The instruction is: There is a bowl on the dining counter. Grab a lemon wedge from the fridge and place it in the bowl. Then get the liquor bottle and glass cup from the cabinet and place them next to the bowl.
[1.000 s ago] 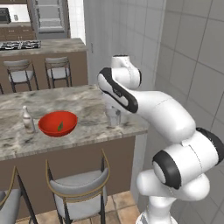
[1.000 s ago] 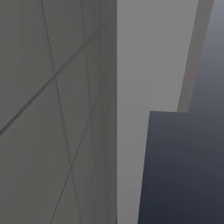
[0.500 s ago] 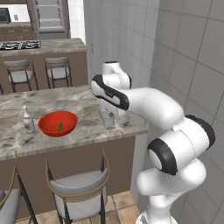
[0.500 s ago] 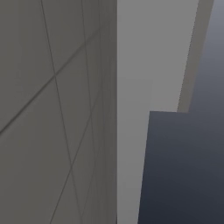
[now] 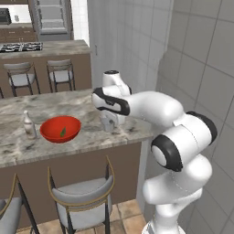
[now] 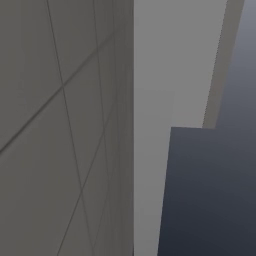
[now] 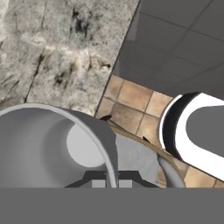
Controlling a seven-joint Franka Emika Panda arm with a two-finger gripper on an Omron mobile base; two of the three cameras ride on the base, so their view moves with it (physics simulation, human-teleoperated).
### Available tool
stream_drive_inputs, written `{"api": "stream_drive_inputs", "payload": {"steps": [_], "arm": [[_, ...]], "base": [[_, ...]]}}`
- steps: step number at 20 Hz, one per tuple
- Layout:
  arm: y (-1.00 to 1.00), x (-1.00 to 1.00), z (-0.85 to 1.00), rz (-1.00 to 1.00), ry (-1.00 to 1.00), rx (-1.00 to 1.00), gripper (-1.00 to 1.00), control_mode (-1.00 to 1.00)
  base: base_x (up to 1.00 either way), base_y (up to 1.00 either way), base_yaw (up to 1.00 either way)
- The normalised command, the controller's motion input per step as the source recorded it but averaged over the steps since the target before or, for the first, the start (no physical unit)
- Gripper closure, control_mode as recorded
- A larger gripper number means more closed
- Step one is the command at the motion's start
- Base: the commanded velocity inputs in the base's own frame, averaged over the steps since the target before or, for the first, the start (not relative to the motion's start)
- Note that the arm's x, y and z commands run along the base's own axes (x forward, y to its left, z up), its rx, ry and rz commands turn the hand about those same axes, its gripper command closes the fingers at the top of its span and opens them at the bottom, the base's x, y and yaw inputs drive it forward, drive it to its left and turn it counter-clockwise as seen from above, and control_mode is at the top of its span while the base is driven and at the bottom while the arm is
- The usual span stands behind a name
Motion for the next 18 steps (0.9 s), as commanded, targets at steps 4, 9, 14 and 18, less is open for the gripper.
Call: {"api": "stream_drive_inputs", "payload": {"steps": [4,9,14,18], "arm": [[0.09,0.35,-0.23,0.0,-0.02,0.0,1.0,-1.0],[0.12,0.37,-0.15,0.0,0.01,0.0,1.0,-1.0],[0.16,0.36,-0.13,0.0,0.06,0.0,1.0,-1.0],[0.16,0.36,-0.16,0.0,0.05,0.0,1.0,-1.0]], "base": [[0.0,0.0,0.0],[0.0,0.0,0.0],[0.0,0.0,0.0],[0.0,0.0,0.0]]}}
